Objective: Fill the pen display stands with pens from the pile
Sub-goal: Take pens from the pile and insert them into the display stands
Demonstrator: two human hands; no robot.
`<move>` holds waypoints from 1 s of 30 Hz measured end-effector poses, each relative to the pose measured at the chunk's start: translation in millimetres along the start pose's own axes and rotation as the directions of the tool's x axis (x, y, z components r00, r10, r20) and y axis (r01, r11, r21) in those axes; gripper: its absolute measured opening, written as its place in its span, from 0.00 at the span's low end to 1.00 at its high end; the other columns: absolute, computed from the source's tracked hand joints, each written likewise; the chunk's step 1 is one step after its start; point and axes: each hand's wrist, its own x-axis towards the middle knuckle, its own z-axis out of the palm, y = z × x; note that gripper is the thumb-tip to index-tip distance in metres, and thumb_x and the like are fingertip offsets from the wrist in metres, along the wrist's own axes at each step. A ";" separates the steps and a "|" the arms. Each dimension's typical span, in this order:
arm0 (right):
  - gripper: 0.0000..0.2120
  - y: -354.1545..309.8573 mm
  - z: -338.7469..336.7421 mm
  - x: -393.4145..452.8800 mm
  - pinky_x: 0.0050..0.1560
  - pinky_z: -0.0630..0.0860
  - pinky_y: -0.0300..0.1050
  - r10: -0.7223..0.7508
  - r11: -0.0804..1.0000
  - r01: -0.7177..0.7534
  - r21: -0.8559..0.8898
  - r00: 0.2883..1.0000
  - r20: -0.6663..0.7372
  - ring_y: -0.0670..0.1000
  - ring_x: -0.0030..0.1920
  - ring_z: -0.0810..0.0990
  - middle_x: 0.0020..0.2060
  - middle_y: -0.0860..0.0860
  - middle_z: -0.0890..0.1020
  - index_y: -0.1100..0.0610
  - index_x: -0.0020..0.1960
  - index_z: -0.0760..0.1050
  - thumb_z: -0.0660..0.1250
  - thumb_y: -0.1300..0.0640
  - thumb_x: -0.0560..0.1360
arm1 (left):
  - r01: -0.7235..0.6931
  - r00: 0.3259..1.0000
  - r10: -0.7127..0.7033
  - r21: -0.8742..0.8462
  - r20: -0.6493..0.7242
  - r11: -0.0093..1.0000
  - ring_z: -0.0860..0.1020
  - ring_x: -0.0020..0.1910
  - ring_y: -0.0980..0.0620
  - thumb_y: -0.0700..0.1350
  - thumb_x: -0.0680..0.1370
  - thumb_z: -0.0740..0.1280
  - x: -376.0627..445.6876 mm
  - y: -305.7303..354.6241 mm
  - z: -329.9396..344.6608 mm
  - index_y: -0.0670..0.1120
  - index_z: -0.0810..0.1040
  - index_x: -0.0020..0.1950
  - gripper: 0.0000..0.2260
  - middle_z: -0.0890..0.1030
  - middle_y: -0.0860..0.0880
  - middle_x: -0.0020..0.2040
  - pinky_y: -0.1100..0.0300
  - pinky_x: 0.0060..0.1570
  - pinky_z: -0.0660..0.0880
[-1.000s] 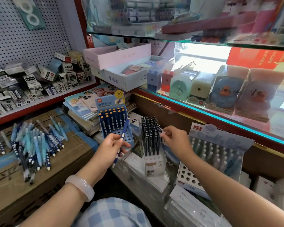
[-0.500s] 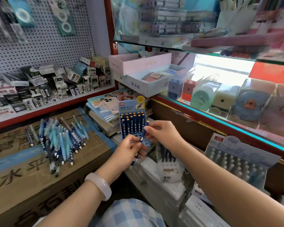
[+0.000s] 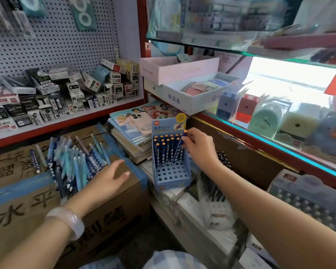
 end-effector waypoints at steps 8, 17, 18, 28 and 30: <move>0.08 11.9 41.7 20.1 0.44 0.78 0.56 0.007 0.989 0.005 -0.148 0.997 0.081 0.55 0.43 0.80 0.44 0.56 0.81 0.57 0.55 0.73 0.60 0.54 0.80 | 0.023 0.999 -0.025 0.106 0.021 0.994 0.60 0.73 0.52 0.53 0.79 0.59 10.7 -30.6 5.4 0.53 0.58 0.74 0.25 0.60 0.51 0.75 0.54 0.71 0.59; 0.08 13.4 46.5 27.5 0.38 0.77 0.56 -0.078 0.965 0.099 -0.243 0.992 0.096 0.57 0.36 0.78 0.38 0.56 0.81 0.58 0.52 0.71 0.58 0.54 0.80 | -0.019 1.000 0.019 0.116 0.001 0.993 0.61 0.72 0.52 0.52 0.79 0.59 21.3 -32.7 11.0 0.52 0.61 0.73 0.22 0.63 0.51 0.73 0.57 0.69 0.59; 0.08 14.9 47.0 27.6 0.38 0.77 0.56 -0.081 0.961 0.105 -0.256 0.991 0.103 0.57 0.37 0.78 0.38 0.57 0.81 0.59 0.51 0.71 0.58 0.54 0.80 | -0.026 1.000 0.027 0.113 -0.001 0.993 0.62 0.72 0.53 0.52 0.79 0.59 21.6 -32.7 11.8 0.52 0.62 0.73 0.22 0.63 0.51 0.73 0.57 0.69 0.59; 0.08 20.9 60.0 34.9 0.42 0.79 0.57 -0.042 0.966 0.068 -0.250 0.993 0.110 0.57 0.42 0.80 0.40 0.58 0.80 0.59 0.51 0.71 0.59 0.54 0.80 | -0.030 1.000 0.031 0.108 -0.004 0.994 0.62 0.71 0.54 0.53 0.79 0.59 19.6 -27.6 14.7 0.54 0.62 0.73 0.22 0.63 0.54 0.73 0.56 0.69 0.60; 0.09 20.5 60.0 34.7 0.41 0.78 0.54 -0.057 0.951 0.093 -0.297 0.990 0.127 0.57 0.41 0.79 0.40 0.58 0.80 0.59 0.52 0.71 0.58 0.54 0.80 | -0.032 0.999 0.033 0.100 -0.007 0.994 0.62 0.71 0.54 0.52 0.79 0.59 18.2 -25.4 15.5 0.54 0.62 0.73 0.21 0.62 0.54 0.73 0.57 0.69 0.60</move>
